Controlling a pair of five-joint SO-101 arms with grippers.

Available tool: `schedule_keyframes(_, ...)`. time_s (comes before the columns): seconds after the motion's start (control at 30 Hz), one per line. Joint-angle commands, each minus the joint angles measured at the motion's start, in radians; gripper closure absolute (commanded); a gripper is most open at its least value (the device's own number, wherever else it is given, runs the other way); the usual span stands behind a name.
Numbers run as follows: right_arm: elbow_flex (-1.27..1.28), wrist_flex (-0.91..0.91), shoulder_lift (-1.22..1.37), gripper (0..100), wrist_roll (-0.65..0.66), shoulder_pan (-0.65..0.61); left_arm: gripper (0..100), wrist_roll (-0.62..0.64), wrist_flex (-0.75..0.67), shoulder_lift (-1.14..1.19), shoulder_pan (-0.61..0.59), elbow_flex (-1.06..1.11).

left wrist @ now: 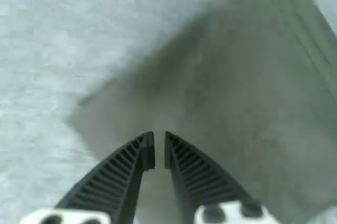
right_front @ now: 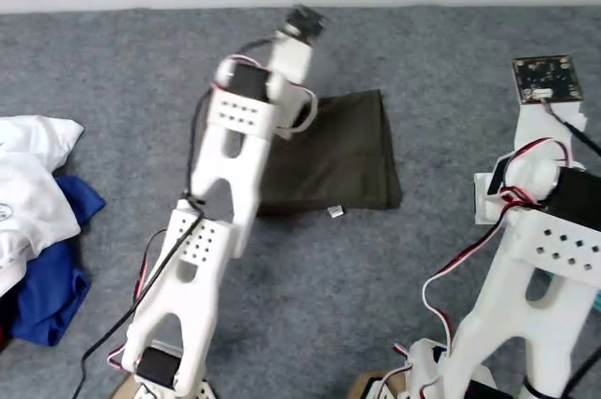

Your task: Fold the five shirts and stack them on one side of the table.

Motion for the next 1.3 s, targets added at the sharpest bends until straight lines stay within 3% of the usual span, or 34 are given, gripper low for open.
schedule_keyframes(0.0,-0.008,-0.007,-0.035,97.3,0.009,0.010,96,0.025,0.028,-0.120,0.048,0.159)
schedule_keyframes(0.27,-0.006,-0.016,-0.035,97.3,0.009,0.010,99,0.064,0.025,-0.252,0.052,0.556)
schedule_keyframes(0.5,-0.006,-0.018,-0.028,97.3,0.009,0.010,99,0.060,0.011,-0.250,-0.032,0.670)
schedule_keyframes(0.7,-0.006,-0.018,-0.025,97.3,0.009,0.010,99,0.060,0.009,-0.262,-0.058,0.671)
schedule_keyframes(1.0,-0.005,-0.018,-0.033,97.3,0.009,0.010,99,0.061,0.021,-0.258,-0.052,0.441)
schedule_keyframes(1.27,-0.005,-0.007,-0.035,97.3,0.009,0.010,99,0.061,-0.215,-0.227,-0.135,0.397)
